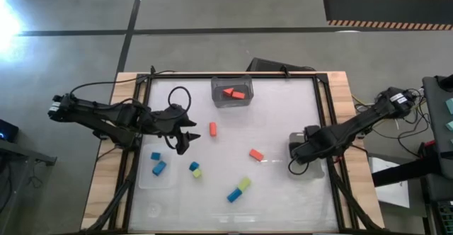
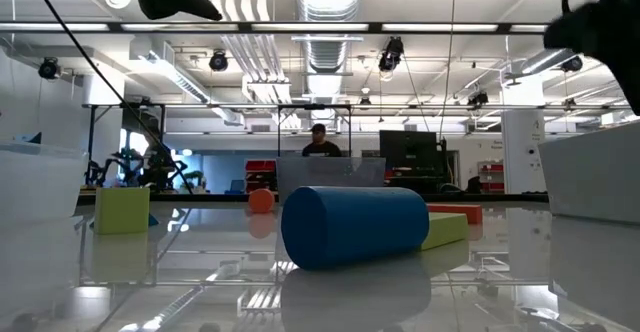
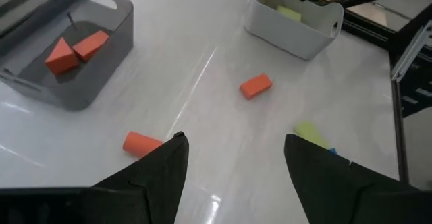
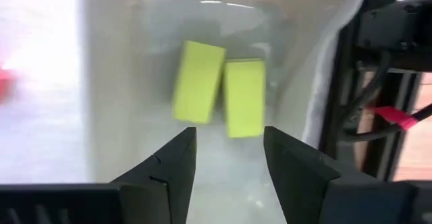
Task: Sort & place blocks by color
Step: Put the blue block into the white bin
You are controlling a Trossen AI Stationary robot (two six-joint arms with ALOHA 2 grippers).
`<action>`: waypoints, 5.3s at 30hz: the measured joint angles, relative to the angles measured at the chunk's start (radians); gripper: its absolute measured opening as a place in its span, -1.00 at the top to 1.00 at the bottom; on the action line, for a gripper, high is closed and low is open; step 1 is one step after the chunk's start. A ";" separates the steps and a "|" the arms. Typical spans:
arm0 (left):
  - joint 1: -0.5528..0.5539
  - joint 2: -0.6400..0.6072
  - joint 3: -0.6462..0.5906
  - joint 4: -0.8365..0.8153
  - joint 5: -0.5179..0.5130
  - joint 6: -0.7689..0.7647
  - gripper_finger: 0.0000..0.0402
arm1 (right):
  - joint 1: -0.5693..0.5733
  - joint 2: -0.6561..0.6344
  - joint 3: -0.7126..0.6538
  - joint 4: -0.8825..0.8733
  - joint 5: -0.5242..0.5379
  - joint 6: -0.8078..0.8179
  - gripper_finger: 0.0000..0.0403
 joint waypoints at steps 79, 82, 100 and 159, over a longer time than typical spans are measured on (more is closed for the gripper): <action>0.003 0.759 0.107 -0.262 0.449 -0.498 -0.14 | -0.277 -0.004 0.376 0.077 0.536 -0.878 0.47; 0.003 0.759 0.096 -0.261 0.450 -0.498 -0.14 | -0.277 -0.004 0.376 0.077 0.536 -0.873 0.40; 0.004 0.753 0.050 -0.206 0.467 -0.496 0.30 | -0.277 -0.004 0.376 0.077 0.532 -0.868 0.24; 0.002 0.056 -0.432 -0.317 0.420 -1.040 0.38 | -0.277 -0.004 0.376 0.082 0.533 -0.855 0.23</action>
